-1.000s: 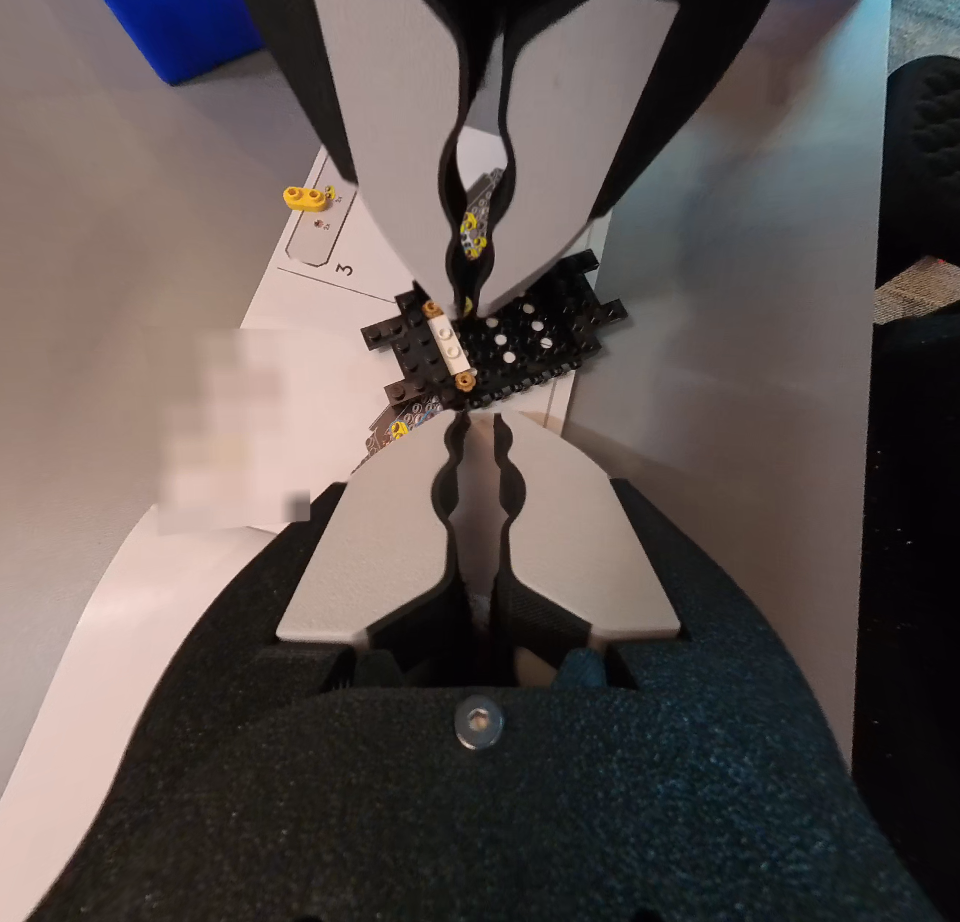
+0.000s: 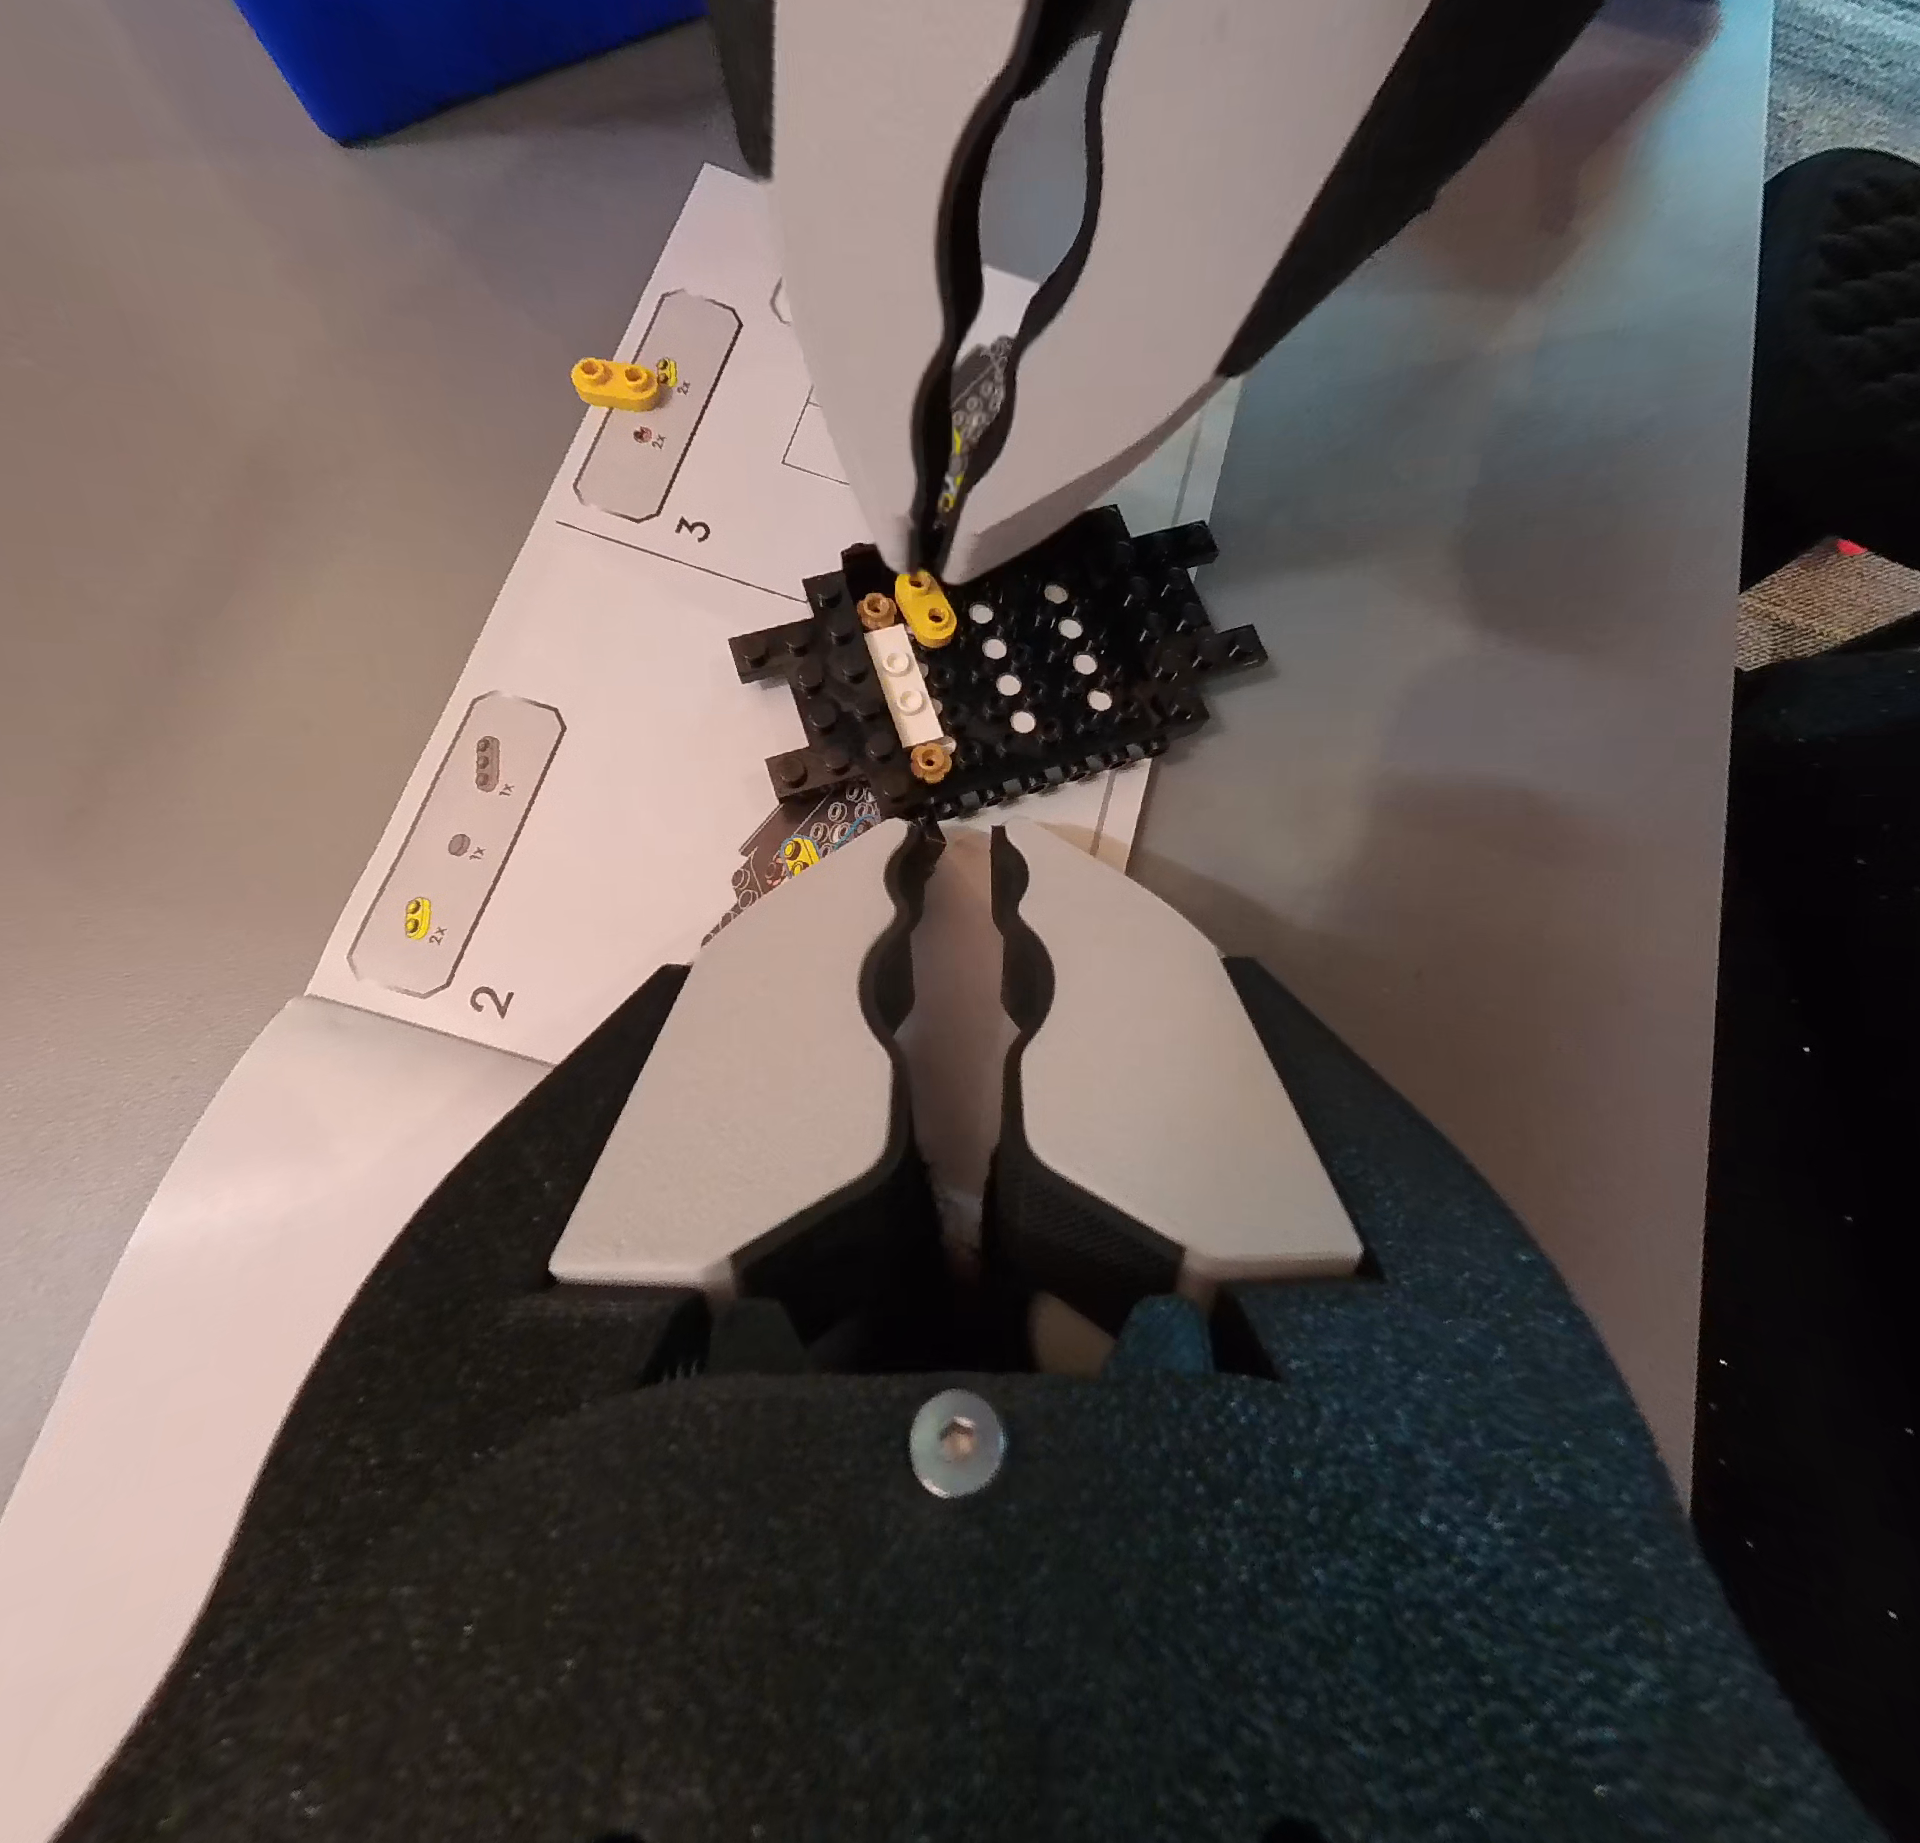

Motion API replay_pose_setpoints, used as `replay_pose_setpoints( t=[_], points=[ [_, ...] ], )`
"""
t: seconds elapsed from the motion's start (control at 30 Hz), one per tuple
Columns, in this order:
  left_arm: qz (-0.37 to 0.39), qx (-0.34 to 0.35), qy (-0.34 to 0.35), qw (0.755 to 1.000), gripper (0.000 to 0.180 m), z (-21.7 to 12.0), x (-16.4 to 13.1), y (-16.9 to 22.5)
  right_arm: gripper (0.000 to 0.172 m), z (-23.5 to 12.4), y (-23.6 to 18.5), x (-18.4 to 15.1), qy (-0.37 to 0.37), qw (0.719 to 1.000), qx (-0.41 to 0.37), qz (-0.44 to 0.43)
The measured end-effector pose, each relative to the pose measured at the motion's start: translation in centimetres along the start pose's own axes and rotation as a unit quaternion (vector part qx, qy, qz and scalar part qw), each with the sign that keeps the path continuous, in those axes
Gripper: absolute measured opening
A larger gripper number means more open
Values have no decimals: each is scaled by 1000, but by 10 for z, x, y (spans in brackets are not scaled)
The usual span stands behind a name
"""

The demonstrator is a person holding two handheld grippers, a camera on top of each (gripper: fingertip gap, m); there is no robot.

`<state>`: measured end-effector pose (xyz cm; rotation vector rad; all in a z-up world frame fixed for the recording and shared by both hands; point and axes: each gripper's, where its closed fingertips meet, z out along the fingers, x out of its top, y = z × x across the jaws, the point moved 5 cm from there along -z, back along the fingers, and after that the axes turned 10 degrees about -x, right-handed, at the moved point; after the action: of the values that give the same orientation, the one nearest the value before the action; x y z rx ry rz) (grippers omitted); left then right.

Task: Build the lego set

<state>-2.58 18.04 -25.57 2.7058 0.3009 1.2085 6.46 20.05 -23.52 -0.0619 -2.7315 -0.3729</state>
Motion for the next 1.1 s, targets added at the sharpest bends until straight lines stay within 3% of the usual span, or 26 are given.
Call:
replay_pose_setpoints(
  t=[0.77,1.1],
  points=[
    [3,-4,1,1000,11,1,1,1,0,6,-2,2,-8,1000,20,16],
    [1,-5,2,1000,10,1,0,1,0,9,-2,4,-52,997,46,29]
  ],
)
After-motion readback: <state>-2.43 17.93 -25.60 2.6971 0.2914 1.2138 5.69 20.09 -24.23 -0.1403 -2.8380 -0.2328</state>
